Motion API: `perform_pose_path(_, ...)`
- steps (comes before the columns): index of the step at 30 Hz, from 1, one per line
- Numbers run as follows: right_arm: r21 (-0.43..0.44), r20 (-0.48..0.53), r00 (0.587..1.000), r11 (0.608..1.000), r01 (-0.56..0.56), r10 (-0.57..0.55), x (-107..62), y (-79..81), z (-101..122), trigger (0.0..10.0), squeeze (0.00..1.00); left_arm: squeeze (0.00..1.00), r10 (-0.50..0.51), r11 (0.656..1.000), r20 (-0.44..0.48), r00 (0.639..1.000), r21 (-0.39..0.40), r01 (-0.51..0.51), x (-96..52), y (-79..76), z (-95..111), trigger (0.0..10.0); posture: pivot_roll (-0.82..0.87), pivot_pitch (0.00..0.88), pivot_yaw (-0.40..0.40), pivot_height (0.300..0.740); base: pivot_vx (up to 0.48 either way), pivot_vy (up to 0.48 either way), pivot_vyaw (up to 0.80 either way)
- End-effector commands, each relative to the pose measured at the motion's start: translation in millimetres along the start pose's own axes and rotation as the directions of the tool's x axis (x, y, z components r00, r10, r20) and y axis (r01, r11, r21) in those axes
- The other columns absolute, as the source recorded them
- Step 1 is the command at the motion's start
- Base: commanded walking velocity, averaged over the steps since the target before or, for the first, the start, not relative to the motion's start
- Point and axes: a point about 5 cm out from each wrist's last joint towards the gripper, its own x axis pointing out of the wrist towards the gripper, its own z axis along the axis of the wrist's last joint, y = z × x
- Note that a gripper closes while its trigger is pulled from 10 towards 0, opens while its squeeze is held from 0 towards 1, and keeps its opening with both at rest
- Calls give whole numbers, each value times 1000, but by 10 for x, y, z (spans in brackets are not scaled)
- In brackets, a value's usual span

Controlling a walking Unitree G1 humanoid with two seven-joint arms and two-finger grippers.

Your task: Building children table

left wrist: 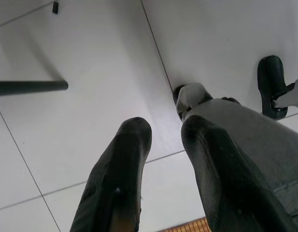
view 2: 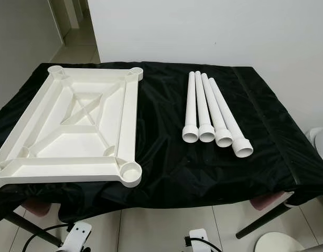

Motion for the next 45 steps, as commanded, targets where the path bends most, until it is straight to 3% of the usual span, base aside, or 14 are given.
perform_pose_path(1,14,-89,996,1000,9,-8,-72,-32,-247,10000,0,0,-26,999,-40,999,-43,24,-14,-25,-106,10000,15,0,29,740,0,0,0)
perform_pose_path(10,28,-113,994,1000,12,-8,-132,-49,-389,10000,0,0,-24,998,-79,997,-64,19,-43,22,-222,10000,5,0,34,740,-28,0,0)
perform_pose_path(30,44,-130,992,999,7,-1,-120,27,-381,10000,0,0,-20,998,-74,997,-60,15,-50,55,-223,10000,3,3,39,740,-262,0,0)
perform_pose_path(34,47,-150,989,999,16,-9,-177,-69,-499,10000,0,0,-9,999,-53,999,-47,6,-56,111,-194,10000,2,12,37,740,0,0,0)
perform_pose_path(45,47,-158,987,998,30,-22,-207,-150,-550,10000,0,0,-16,1000,-31,999,-27,15,-45,104,-134,10000,-3,18,34,740,0,0,0)
